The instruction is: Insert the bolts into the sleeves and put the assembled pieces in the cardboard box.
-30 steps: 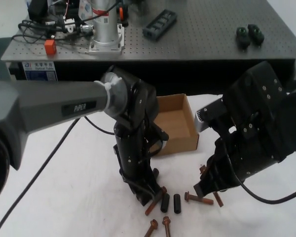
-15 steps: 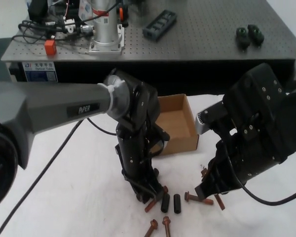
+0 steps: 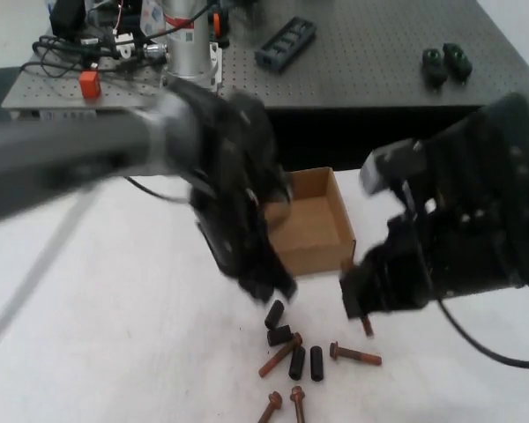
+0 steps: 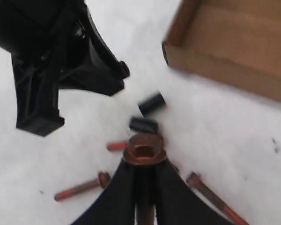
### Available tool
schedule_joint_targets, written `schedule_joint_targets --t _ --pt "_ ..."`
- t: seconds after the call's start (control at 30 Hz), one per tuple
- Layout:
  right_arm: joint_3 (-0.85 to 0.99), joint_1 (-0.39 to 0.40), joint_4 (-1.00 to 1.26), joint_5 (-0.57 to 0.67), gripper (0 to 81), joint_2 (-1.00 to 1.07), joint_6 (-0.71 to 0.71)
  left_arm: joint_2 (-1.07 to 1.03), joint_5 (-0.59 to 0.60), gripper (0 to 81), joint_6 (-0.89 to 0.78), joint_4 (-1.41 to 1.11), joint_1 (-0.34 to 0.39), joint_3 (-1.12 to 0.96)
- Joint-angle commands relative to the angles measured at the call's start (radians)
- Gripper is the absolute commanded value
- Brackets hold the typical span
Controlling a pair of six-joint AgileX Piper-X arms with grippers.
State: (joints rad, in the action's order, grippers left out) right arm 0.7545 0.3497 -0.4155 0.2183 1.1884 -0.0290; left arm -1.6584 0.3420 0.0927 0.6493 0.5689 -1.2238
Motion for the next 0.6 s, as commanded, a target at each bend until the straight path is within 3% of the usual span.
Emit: schedule_joint_targets --t 0.0,0.13,0.27,0.57 --pt "-0.042 0.0 0.216 0.095 2.5 -0.058 -0.133 0.043 0.056 0.7 -0.031 -0.057 0.003 0.033" --pt "-0.099 0.003 0.526 0.155 2.5 -0.087 -0.32 0.207 0.216 0.7 -0.077 -0.337 0.015 0.249" --pt "-0.101 0.003 0.684 0.16 2.5 -0.087 -0.389 0.31 0.32 0.7 -0.117 -0.465 0.014 0.369" --pt "-0.101 0.003 0.728 0.197 2.5 -0.087 -0.458 0.353 0.396 0.7 -0.143 -0.571 0.014 0.393"
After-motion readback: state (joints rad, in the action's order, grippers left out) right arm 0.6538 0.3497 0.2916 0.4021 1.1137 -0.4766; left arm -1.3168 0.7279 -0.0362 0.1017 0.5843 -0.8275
